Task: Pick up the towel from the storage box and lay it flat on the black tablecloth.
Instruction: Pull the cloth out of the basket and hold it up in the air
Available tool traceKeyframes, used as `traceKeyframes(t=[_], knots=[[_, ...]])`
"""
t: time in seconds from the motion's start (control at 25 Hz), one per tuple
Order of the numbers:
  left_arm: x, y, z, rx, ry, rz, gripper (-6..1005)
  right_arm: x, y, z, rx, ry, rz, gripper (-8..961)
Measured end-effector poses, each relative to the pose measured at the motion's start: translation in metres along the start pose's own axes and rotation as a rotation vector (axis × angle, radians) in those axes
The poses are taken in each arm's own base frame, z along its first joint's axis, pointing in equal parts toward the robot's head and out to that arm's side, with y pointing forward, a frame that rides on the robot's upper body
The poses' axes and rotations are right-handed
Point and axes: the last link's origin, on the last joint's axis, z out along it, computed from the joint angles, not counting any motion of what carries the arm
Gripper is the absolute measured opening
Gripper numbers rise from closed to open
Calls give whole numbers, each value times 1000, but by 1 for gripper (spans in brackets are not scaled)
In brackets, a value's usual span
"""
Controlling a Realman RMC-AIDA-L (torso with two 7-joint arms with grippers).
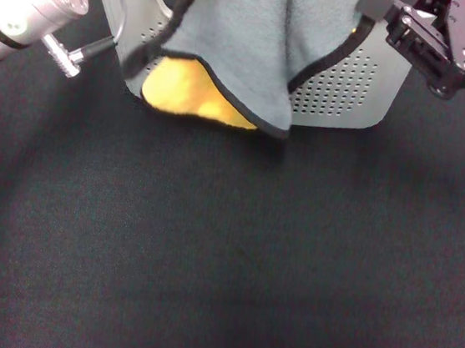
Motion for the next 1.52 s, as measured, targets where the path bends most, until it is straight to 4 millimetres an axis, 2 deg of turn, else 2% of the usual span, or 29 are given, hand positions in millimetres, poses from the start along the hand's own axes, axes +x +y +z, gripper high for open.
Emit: traceKeyframes(t=[0.24,0.68,1.04,1.52], knots=[[2,0,1,-3,15,12,2,3,0,2,-1,11,8,202],[2,-1,0,5,25,31,2,6,3,2,-14,6,31,203],[-3,-3,1,13,26,26,2,6,1,12,-37,11,38,205],[-1,-3,2,9,33,37,2,10,1,12,-34,14,60,209]])
